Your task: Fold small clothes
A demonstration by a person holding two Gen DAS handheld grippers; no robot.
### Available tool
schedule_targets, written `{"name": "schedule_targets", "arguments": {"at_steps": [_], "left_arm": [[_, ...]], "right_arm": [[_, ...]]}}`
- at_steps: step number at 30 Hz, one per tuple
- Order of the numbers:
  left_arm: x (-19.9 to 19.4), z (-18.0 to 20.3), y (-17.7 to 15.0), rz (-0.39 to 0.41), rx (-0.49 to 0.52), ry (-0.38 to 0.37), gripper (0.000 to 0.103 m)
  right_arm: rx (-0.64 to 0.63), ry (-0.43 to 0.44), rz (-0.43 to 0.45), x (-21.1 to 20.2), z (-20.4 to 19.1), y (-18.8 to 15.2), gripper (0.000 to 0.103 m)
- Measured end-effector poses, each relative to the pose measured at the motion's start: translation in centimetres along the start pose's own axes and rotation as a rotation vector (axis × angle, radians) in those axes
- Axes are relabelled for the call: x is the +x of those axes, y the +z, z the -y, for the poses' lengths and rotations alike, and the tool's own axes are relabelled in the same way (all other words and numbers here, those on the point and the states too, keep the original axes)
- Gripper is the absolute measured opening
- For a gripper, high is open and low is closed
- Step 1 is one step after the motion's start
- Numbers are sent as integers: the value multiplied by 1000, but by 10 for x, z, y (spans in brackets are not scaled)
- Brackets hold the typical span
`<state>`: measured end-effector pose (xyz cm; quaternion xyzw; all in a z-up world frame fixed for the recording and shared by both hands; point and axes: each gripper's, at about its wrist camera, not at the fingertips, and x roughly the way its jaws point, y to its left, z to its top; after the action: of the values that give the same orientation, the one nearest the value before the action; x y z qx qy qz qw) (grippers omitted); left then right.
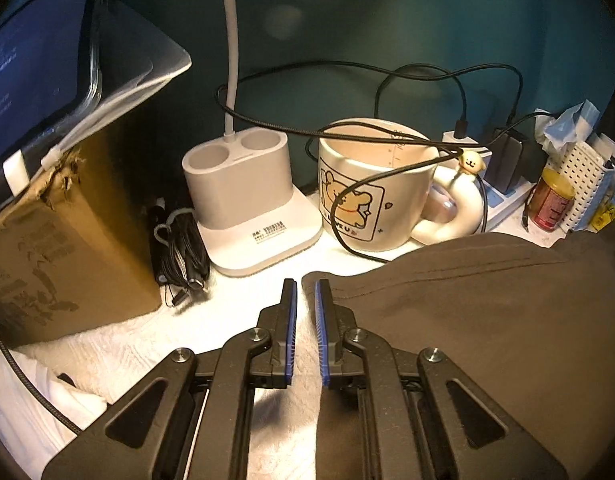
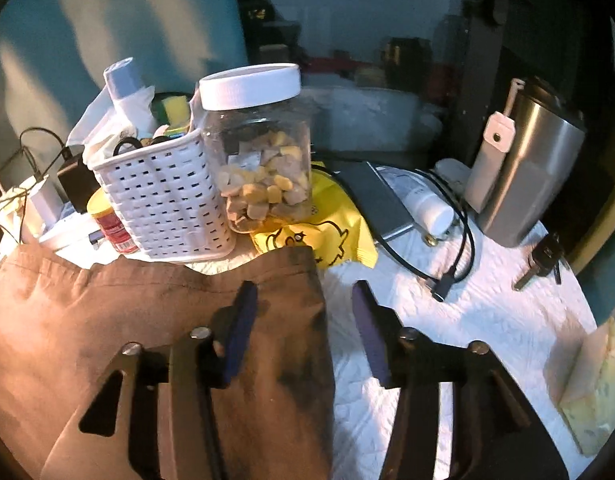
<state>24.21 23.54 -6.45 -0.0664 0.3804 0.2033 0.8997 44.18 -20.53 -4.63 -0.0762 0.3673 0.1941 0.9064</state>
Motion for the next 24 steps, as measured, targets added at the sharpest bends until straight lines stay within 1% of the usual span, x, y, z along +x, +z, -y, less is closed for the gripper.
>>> {"name": "schedule_targets", "arguments": {"at_steps": [3, 4, 5, 7, 9, 15, 24], "left_arm": [[-1, 2, -2, -10, -1, -3, 9], [-2, 2, -2, -15, -7, -4, 10], [-6, 2, -4, -18, -12, -5, 14], [-14, 2, -5, -10, -29, -20, 39], [-24, 4, -6, 14, -34, -30, 47], [-49, 9, -10, 45, -17, -45, 47], [-82, 8, -30, 55, -61, -63, 47]], "right_arm": [[-17, 0, 4, -7, -1, -1, 53], [-22, 0, 5, -10, -2, -1, 53], [-27, -1, 6, -12, -3, -2, 53], [-26, 0, 7, -16, -3, -4, 53], [-22, 1, 9, -22, -4, -7, 53], [-30, 8, 6, -40, -10, -22, 53], [-13, 12, 15, -73, -7, -45, 53]]}}
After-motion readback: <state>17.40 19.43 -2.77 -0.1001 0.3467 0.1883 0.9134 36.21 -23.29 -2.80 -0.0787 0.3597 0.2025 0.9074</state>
